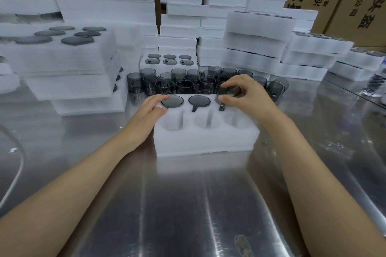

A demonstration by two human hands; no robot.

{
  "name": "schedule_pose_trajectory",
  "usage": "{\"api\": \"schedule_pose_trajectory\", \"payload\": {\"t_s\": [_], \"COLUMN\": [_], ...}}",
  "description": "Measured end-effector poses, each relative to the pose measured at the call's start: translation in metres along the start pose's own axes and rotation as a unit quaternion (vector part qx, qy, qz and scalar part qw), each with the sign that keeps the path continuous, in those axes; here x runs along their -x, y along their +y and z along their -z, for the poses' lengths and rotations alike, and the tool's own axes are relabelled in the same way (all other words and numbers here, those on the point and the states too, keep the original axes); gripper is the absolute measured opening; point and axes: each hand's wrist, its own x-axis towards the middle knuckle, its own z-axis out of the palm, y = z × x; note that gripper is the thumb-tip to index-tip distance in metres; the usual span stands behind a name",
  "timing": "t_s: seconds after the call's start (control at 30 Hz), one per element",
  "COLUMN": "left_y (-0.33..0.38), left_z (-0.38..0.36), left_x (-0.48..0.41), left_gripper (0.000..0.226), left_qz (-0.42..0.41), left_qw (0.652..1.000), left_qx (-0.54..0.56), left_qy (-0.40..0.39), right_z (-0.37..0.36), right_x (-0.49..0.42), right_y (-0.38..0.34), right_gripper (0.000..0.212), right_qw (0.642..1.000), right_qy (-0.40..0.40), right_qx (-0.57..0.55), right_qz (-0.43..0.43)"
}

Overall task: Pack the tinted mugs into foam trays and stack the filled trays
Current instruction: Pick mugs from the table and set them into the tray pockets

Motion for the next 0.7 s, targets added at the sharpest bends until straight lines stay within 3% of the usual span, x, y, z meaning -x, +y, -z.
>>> {"api": "schedule_pose_trajectory", "payload": {"t_s": [0.1, 0.23, 0.4, 0.7], "left_y": [0.0, -0.001, -0.002, -0.002], "left_z": [0.0, 0.0, 0.001, 0.001], "left_x": [0.0, 0.0, -0.001, -0.001], "left_gripper": [0.034, 0.034, 0.033, 0.033], "left_qz": [-0.001, -0.003, -0.002, 0.0], "left_qw": [1.0, 1.0, 1.0, 1.0], "left_qx": [0.0, -0.003, 0.0, 0.001], "left_qy": [0.002, 0.001, -0.005, -0.002], "right_z": [0.001, 0.002, 0.002, -0.001], "right_x": [0.001, 0.002, -0.001, -0.005], "right_y": [-0.004, -0.008, -0.012, -0.02], "right_gripper": [0.038, 0.064, 0.06, 0.061], "right_qw": [0.996, 0.991, 0.976, 0.962], "right_qy": [-0.033, -0.071, -0.117, -0.162], "right_qx": [0.087, 0.115, 0.183, 0.202], "right_qz": [0.017, 0.002, -0.026, -0.082]}}
